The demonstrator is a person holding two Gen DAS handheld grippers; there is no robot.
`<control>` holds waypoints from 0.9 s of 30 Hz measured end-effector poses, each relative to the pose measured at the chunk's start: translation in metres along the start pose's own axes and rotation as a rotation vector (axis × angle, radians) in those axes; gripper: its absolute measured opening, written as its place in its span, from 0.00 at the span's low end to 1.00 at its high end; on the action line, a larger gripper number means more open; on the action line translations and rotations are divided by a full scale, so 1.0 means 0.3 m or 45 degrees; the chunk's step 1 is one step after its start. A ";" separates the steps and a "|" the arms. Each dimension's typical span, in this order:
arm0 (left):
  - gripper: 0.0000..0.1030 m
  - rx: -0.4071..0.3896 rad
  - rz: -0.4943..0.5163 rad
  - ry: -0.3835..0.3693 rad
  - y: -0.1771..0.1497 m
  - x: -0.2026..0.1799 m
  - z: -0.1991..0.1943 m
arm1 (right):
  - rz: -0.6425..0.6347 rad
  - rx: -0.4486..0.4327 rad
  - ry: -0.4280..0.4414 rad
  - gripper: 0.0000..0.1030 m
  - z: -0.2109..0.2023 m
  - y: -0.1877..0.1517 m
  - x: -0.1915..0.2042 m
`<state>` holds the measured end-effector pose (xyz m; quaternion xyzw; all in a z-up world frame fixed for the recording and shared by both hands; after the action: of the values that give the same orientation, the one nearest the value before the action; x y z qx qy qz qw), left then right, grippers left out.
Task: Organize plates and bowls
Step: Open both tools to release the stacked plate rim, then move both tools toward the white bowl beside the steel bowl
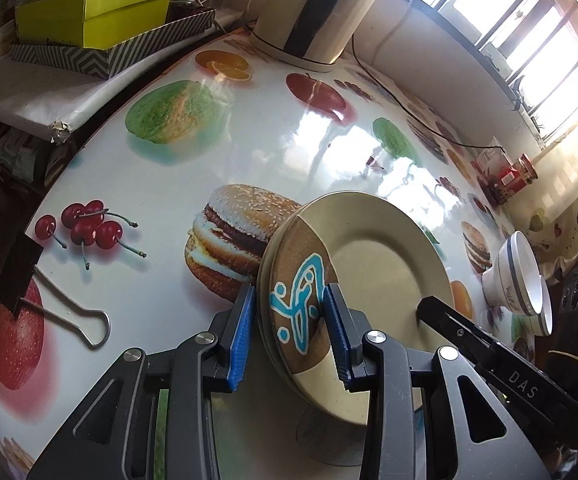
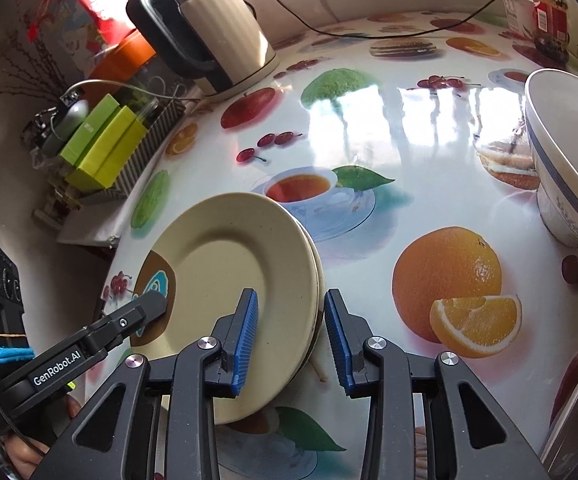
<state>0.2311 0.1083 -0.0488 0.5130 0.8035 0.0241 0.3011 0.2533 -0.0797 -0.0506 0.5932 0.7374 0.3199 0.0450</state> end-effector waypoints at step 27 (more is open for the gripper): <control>0.35 -0.357 0.411 0.114 -0.157 -0.340 -0.272 | -0.184 -0.280 -0.330 0.52 -0.398 -0.046 -0.028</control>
<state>0.1812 0.0224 0.0486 0.5865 0.7124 0.2061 0.3257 0.1908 -0.1384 0.0340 0.5666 0.7266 0.3154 0.2271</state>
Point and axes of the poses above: each gripper's, at about its wrist camera, not at the fingertips, and z roughly the way its jaws point, x to its left, y to its top, the point moved 3 cm from there along z, roughly the way its jaws point, and after that the axes turned 12 degrees about -z, right-handed, at the moved point
